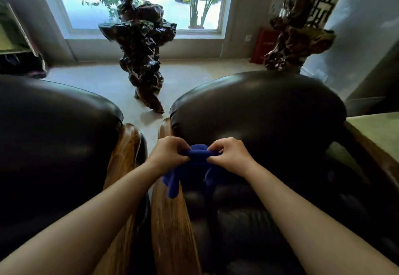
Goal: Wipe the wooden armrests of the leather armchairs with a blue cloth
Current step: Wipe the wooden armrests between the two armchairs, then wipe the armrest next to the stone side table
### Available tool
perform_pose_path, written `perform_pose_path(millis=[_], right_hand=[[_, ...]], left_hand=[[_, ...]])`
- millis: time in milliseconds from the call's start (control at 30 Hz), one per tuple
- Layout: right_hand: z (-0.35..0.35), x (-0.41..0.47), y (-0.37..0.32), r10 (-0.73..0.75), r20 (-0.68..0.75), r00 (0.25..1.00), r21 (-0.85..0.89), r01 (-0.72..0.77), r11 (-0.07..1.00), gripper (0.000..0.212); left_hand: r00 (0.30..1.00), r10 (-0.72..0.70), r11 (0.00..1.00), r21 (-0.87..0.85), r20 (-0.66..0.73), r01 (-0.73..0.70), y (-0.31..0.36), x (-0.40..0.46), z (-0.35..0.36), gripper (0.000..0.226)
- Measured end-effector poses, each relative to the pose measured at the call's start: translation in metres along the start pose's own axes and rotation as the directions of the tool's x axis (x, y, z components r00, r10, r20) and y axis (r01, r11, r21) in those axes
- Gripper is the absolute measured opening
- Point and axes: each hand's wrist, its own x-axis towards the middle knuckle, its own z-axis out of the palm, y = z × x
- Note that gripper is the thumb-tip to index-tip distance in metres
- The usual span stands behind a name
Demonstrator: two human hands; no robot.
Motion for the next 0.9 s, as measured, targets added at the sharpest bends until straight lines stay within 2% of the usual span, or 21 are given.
perform_pose_path(millis=[233,433,533,700,900], right_hand=[[-0.120,-0.129,0.010,0.045,-0.199,0.979,-0.039,-0.053,0.998,0.016],[-0.219,-0.248,0.067,0.079,-0.335,0.939,-0.028,-0.093,0.995,0.016],[-0.260,-0.296,0.104,0.079,-0.344,0.936,-0.032,-0.096,0.995,0.017],[-0.330,-0.387,0.196,0.121,-0.332,0.936,-0.050,-0.146,0.988,0.016],[-0.387,-0.428,0.272,0.153,-0.318,0.936,-0.026,-0.170,0.985,0.022]], left_hand=[[0.986,0.164,0.987,0.005,-0.010,-0.164,0.153,-0.044,0.021,0.018],[0.958,0.285,0.958,0.013,0.020,-0.286,0.295,-0.078,0.084,0.017],[0.948,0.317,0.948,0.035,0.032,-0.318,0.349,-0.091,0.124,0.016],[0.940,0.327,0.943,0.029,0.092,-0.331,0.447,-0.114,0.232,0.018],[0.933,0.338,0.939,0.023,0.121,-0.343,0.517,-0.105,0.311,0.016]])
